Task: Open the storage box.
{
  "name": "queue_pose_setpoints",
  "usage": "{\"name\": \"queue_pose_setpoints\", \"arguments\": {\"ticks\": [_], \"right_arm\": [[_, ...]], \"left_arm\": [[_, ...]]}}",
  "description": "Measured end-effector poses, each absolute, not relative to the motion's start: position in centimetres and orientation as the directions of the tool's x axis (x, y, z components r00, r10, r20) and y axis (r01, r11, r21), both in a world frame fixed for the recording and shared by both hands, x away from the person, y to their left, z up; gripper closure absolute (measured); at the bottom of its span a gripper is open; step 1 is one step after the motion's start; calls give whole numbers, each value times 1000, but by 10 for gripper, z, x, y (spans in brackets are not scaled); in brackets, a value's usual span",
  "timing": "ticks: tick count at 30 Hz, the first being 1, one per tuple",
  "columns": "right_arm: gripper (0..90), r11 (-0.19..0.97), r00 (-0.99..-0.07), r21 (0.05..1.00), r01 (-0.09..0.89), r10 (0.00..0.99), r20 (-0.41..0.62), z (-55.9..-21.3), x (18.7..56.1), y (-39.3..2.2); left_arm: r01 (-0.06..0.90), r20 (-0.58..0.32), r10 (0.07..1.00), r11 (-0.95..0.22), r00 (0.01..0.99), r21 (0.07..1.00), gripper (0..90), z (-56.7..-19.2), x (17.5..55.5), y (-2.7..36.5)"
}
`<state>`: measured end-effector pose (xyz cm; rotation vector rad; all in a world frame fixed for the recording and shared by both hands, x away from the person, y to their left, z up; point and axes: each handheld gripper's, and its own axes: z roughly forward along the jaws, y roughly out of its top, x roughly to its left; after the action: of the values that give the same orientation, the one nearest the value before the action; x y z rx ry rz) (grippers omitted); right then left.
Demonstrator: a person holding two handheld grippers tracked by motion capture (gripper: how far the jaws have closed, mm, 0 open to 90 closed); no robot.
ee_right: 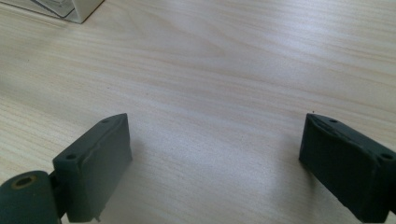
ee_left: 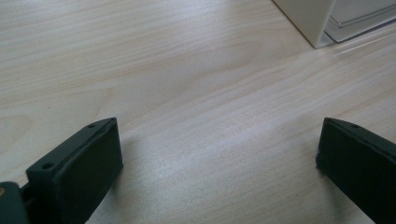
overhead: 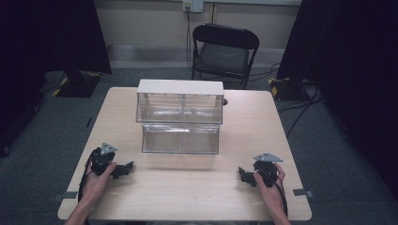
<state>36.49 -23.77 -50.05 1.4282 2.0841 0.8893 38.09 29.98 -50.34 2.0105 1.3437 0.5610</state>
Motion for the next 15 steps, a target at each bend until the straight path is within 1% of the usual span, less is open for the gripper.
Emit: {"name": "queue_pose_setpoints", "arguments": {"ticks": [15], "right_arm": [[87, 248, -349, 726, 641, 937, -12, -500, 365, -237]], "left_arm": [[646, -5, 923, -266, 385, 715, 0, -503, 381, 300]]}}
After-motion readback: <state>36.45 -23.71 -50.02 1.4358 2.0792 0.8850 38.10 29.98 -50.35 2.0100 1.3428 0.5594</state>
